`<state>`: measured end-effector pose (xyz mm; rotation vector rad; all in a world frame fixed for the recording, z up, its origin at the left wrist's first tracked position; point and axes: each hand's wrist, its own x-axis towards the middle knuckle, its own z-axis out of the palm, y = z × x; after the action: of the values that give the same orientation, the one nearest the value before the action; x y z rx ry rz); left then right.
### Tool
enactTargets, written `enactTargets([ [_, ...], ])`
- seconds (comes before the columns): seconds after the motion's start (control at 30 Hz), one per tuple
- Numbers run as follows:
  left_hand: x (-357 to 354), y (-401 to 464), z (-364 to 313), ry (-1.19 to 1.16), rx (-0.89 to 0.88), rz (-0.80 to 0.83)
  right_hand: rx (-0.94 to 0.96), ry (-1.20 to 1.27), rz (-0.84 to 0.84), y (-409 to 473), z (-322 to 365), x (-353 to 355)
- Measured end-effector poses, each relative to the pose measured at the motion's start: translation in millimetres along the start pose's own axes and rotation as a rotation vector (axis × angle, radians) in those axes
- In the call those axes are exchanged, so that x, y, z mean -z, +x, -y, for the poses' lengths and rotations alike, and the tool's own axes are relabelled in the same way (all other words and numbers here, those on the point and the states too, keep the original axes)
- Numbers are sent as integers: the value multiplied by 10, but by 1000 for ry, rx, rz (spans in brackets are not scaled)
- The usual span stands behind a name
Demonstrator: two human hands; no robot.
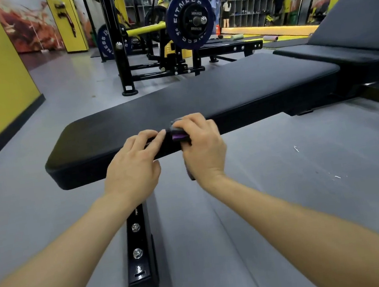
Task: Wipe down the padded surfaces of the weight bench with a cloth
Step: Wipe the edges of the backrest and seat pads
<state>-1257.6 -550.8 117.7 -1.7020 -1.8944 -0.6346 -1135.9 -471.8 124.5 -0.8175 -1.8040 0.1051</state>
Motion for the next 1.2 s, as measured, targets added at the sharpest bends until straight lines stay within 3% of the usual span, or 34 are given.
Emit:
enactTargets([
  [0.17, 11, -94, 168, 31, -42, -29, -171, -68, -97, 207, -579, 432],
  [0.27, -11, -111, 188, 25, -48, -39, -306, -121, -182, 199, -525, 347],
  [0.43, -29, -120, 185, 45, -58, -72, -38, -140, -89, 7, 63, -108],
  [0.53, -5, -129, 221, 82, -91, -70, 97, -155, -28, 84, -47, 12],
  [0.7, 32, -191, 292, 85, -82, -52, 18, -104, -68, 169, -679, 431],
  [0.83, 70, -299, 408, 69, -41, -50, 57, -91, -150, 94, -502, 121],
  [1.03, 105, -397, 549, 108, -28, -41, 348, -46, -136, 31, 10, -327],
  [1.13, 109, -387, 543, 102, -28, -46, 491, -60, -65, 78, -213, -135],
  [1.2, 113, -387, 539, 110, -34, -49, 470, -88, -46, 89, -477, 68],
])
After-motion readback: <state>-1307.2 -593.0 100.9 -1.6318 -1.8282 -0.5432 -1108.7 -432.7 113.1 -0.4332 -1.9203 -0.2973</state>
